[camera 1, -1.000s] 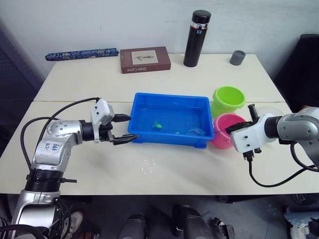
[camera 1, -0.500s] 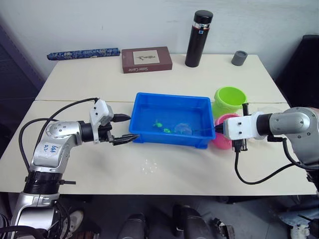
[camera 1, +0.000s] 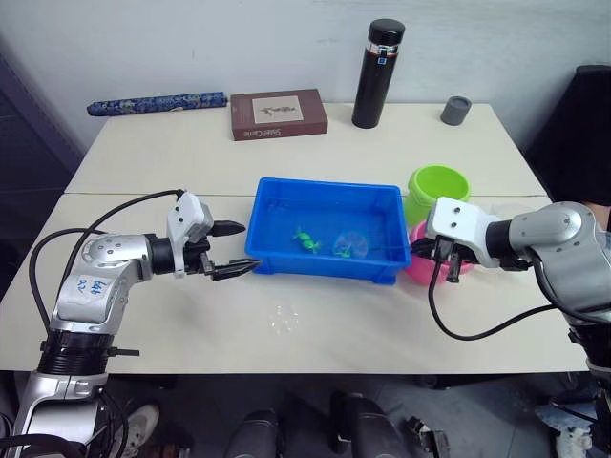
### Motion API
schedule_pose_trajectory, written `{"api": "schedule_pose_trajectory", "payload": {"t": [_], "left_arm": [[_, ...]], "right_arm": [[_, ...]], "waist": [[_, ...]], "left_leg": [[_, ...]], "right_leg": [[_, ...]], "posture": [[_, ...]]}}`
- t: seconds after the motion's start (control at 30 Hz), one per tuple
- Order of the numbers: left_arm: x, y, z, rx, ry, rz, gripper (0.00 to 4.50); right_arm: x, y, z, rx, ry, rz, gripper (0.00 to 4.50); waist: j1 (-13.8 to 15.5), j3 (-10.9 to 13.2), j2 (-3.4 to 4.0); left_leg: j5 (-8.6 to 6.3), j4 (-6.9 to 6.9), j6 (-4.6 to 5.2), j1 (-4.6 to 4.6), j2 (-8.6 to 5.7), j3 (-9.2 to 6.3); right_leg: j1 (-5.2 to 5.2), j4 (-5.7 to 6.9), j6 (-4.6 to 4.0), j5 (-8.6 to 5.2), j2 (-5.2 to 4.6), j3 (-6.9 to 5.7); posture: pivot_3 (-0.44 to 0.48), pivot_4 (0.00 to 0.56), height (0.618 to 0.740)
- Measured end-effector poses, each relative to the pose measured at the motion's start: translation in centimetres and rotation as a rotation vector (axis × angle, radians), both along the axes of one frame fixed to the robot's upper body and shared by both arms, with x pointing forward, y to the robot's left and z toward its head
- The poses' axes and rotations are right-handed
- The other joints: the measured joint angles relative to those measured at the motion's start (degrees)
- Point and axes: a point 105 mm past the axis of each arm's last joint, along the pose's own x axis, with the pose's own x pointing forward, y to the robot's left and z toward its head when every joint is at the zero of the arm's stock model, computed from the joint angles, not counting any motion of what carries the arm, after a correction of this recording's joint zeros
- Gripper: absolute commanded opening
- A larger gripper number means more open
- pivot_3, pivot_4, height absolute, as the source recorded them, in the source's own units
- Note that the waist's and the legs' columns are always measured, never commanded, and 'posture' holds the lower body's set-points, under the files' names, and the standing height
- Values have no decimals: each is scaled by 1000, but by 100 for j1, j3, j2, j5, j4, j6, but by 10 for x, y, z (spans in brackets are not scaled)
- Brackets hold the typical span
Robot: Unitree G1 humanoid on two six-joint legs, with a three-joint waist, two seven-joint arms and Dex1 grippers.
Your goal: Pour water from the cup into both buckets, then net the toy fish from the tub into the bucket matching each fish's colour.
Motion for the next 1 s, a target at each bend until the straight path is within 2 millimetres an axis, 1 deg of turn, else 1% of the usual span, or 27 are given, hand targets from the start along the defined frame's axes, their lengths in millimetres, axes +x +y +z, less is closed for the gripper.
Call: {"api": "schedule_pose_trajectory", "payload": {"t": [0.23,0.53,0.63,0.83,1.0], "left_arm": [[2,1,5,-4,-16,6,4455],[10,-2,18,-17,-63,-2,4455],[12,-2,18,-17,-73,0,4455],[20,-5,18,-19,-88,5,4455],[27,-9,23,-38,-100,4,4455]], "right_arm": [[3,-1,-1,74,29,-67,0],[6,-10,15,174,-9,-136,0],[7,-11,18,190,-19,-143,0],[6,-25,39,251,-70,-195,0],[3,-49,65,286,-158,-285,0]], "waist": [[7,0,0],[3,0,0],[4,0,0],[9,0,0],[20,0,0]], "left_leg": [[0,0,0,-1,-1,0],[0,-1,0,-2,-1,0],[0,-2,0,-2,-2,1],[0,-2,0,-3,-2,0],[0,-2,0,-4,-2,0]], "right_leg": [[0,0,0,0,-1,-1],[-1,-1,0,0,-1,-1],[-1,-1,0,0,-1,-1],[-1,-2,1,0,-1,-2],[-1,-4,1,0,-2,-2]], "posture": [[0,150,740],[0,150,740],[0,150,740],[0,150,740],[0,150,740]]}}
